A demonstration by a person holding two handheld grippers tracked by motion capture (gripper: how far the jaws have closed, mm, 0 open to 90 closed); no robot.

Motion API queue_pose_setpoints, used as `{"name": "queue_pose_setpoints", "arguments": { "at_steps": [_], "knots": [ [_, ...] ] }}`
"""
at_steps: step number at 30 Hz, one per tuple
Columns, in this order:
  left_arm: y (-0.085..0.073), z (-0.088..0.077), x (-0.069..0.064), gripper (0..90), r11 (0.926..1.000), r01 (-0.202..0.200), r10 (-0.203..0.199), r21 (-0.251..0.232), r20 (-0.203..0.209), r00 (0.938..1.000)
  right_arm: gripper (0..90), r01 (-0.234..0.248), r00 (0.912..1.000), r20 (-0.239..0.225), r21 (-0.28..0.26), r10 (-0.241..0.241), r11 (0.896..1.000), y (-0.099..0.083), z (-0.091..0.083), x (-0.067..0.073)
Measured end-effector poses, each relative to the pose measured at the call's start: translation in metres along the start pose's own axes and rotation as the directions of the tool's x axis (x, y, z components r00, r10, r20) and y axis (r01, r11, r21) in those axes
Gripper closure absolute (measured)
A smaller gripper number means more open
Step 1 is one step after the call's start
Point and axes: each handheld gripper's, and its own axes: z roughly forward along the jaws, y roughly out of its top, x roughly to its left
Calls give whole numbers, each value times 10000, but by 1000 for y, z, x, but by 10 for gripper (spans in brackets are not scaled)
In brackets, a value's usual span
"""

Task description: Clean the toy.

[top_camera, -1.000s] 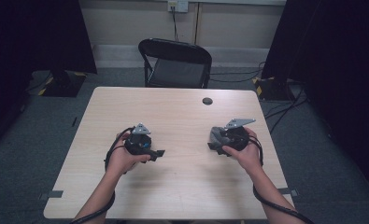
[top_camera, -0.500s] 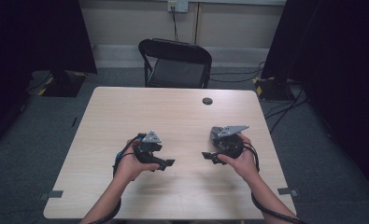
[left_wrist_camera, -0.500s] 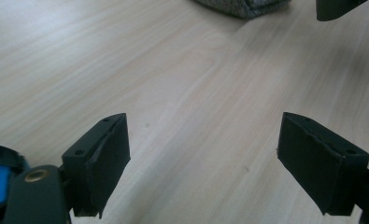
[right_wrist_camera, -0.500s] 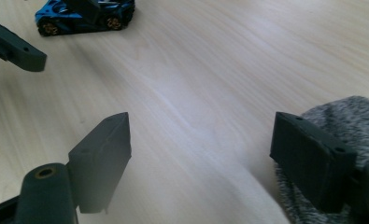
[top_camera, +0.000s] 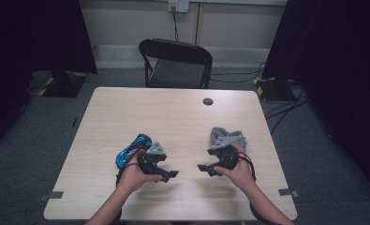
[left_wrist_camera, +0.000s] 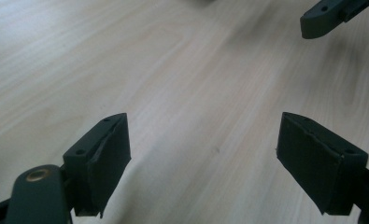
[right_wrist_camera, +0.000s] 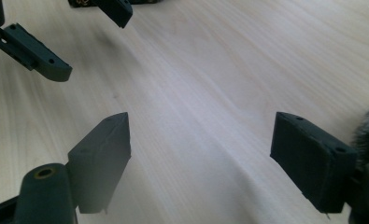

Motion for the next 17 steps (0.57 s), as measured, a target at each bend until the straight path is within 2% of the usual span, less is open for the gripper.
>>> {"name": "queue_pose_setpoints", "arguments": {
  "at_steps": [9, 17],
  "knots": [
    [-11, 3, -9, 177, 9985, -517, 515, 181, 92, 9986, 198, 179, 9995, -264, 274, -172, 9995, -14, 12, 11],
    [-20, 9, -19, 177, 9948, -959, 953, 354, 174, 9953, 193, 359, 9993, -98, 497, -355, 9981, -26, 19, 19]
  ]
}}
